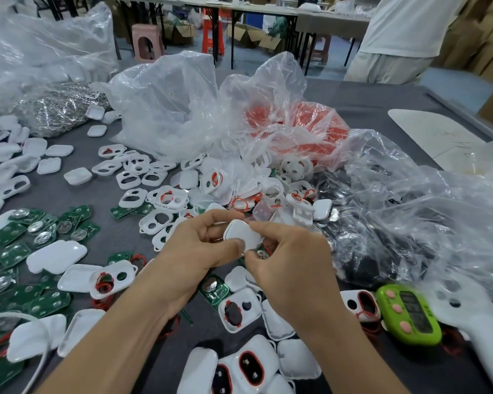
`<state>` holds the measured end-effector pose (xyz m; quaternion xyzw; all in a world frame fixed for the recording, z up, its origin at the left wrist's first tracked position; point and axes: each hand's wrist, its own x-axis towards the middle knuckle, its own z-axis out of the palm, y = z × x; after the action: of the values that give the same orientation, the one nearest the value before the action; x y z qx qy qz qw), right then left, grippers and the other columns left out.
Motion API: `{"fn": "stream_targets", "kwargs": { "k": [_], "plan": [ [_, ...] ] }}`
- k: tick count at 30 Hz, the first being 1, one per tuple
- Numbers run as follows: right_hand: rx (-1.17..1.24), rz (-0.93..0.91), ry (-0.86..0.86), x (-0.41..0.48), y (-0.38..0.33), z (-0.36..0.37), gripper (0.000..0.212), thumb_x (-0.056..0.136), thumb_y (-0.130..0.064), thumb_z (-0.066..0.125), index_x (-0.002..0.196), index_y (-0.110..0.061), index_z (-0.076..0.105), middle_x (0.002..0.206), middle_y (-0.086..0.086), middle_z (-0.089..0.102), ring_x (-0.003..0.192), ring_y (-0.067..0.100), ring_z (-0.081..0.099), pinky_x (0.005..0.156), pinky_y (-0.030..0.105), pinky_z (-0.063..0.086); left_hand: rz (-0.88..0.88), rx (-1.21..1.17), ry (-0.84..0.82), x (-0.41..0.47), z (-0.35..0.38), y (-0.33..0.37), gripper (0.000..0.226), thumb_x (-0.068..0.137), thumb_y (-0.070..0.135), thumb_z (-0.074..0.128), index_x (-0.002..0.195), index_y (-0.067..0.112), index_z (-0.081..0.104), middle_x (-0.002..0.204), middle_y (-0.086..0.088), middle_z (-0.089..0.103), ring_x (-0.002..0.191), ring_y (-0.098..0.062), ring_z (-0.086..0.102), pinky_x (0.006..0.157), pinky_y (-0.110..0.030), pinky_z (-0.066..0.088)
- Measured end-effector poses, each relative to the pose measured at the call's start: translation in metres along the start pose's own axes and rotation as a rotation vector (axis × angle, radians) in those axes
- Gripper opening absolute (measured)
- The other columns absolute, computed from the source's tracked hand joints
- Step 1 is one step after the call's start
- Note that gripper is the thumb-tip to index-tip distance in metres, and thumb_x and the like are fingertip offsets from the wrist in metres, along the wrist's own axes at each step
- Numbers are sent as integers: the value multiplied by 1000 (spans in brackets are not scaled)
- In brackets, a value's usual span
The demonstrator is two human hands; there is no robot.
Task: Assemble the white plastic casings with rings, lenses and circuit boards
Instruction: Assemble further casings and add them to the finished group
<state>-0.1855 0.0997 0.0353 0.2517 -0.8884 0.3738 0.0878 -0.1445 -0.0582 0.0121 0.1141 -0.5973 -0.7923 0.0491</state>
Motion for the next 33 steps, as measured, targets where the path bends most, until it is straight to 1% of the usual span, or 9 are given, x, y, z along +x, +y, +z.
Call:
{"fn": "stream_targets", "kwargs": {
  "k": [6, 8, 10, 12, 15, 20, 25, 30, 33],
  "plan": [
    [-98, -196, 152, -3, -3, 10, 43, 62, -12, 93, 103, -21, 81, 89, -6, 79, 79, 10, 71, 74, 22, 58, -1, 20, 97, -1, 6, -3, 27, 90, -14, 62, 108, 5, 69, 83, -14, 74, 75, -24, 71, 74, -29, 61],
    [78, -95, 52, -1, -1, 8, 38, 73, -12, 88, 108, -25, 80, 92, -11, 78, 77, 1, 67, 73, 13, 53, 5, -9, 94, -3, 6, 0, 28, 89, -17, 60, 109, 1, 67, 82, -13, 74, 74, -24, 71, 73, -33, 62],
    [324, 101, -49, 5, 4, 4, 32, 82, -13, 82, 106, -35, 80, 81, -21, 75, 60, -4, 63, 59, 8, 47, 10, -49, 82, -3, 6, 3, 28, 88, -19, 59, 111, -3, 65, 90, -17, 76, 79, -26, 72, 79, -41, 63],
    [516, 253, -56, 11, 11, 0, 27, 85, -14, 79, 101, -36, 80, 81, -21, 76, 68, -2, 69, 64, 12, 53, 15, -117, 57, -2, 7, 6, 28, 86, -18, 59, 109, -4, 64, 104, -20, 76, 87, -26, 74, 81, -39, 63],
    [725, 409, -171, 15, 13, -3, 13, 89, -12, 77, 89, -25, 82, 81, -1, 79, 78, 16, 76, 72, 27, 62, 16, -199, 49, -2, 10, 9, 27, 77, -12, 62, 98, 4, 67, 110, -16, 76, 93, -22, 75, 80, -32, 63],
    [786, 383, -144, 13, 11, -2, 22, 87, -10, 79, 80, -31, 82, 74, 0, 78, 63, 8, 71, 61, 17, 55, 38, -111, 63, -5, 10, 7, 29, 82, -16, 62, 96, 9, 67, 114, -14, 76, 102, -27, 73, 93, -41, 58],
    [700, 361, -66, 11, 12, 1, 18, 86, -15, 81, 82, -33, 81, 68, 3, 76, 57, 13, 65, 63, 39, 60, 105, 13, 134, -10, 15, 8, 24, 89, -6, 69, 86, 16, 76, 97, -13, 79, 85, -21, 76, 69, -31, 62],
    [708, 335, -87, 11, 12, 1, 16, 83, -17, 79, 83, -32, 81, 75, 0, 78, 69, 19, 75, 72, 44, 64, 101, -44, 161, -9, 16, 9, 25, 76, -5, 74, 74, 19, 79, 93, -14, 79, 79, -21, 77, 64, -24, 60],
    [719, 305, -106, 10, 10, 2, 17, 83, -15, 76, 85, -31, 81, 80, -2, 79, 78, 23, 77, 78, 47, 64, 79, -96, 175, -8, 15, 9, 19, 76, -10, 72, 77, 9, 74, 93, -17, 79, 75, -22, 77, 58, -22, 57]
  ]
}}
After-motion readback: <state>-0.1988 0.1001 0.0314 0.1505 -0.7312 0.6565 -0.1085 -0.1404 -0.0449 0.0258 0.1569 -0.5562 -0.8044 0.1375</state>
